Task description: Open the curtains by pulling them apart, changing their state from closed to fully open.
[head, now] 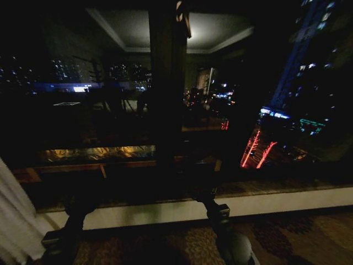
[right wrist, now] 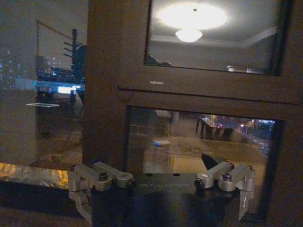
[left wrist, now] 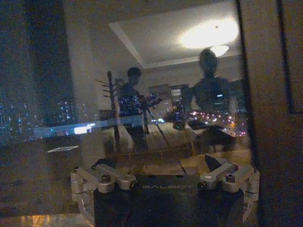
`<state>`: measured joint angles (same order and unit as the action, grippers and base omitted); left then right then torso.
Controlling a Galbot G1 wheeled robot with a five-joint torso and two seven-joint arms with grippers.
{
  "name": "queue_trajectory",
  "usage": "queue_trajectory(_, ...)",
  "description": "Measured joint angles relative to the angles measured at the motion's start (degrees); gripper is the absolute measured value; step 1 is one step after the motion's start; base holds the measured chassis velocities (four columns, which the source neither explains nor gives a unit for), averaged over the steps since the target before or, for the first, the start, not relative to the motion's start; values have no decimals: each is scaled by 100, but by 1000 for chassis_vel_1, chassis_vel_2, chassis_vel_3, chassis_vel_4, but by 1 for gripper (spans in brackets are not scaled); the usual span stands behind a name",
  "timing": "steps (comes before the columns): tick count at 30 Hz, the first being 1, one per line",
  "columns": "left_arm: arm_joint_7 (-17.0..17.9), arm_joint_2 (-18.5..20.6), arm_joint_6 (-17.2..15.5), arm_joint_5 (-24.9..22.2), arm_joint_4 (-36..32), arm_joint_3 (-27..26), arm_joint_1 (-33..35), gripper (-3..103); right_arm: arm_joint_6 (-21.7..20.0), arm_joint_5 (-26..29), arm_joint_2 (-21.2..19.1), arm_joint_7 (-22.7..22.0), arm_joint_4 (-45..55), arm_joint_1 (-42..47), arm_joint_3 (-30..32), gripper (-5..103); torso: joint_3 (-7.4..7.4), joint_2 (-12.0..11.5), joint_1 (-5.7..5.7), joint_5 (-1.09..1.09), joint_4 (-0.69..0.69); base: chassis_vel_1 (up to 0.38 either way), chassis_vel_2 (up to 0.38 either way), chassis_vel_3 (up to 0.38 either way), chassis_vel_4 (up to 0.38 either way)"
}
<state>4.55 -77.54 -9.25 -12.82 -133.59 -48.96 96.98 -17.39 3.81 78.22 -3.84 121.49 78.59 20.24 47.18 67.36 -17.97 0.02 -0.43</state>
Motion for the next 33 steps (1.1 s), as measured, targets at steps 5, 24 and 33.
queue_trajectory(5,0,-3,-1,0,1,1,-2,100,0,3,6,-3,-1,-4,12,100,0,0,-1,0,0,-58,-373,38,363)
queue_trajectory(24,0,-108,17,178,-96,213,47,100,1,198,-87,-9,125,104,332,100,1,-1,-1,0,-2,-55,-400,55,404)
queue_trajectory(33,15,-202,7,363,-150,350,34,100,44,361,-162,-5,118,139,472,100,1,-1,-1,-1,-1,-52,-404,53,411)
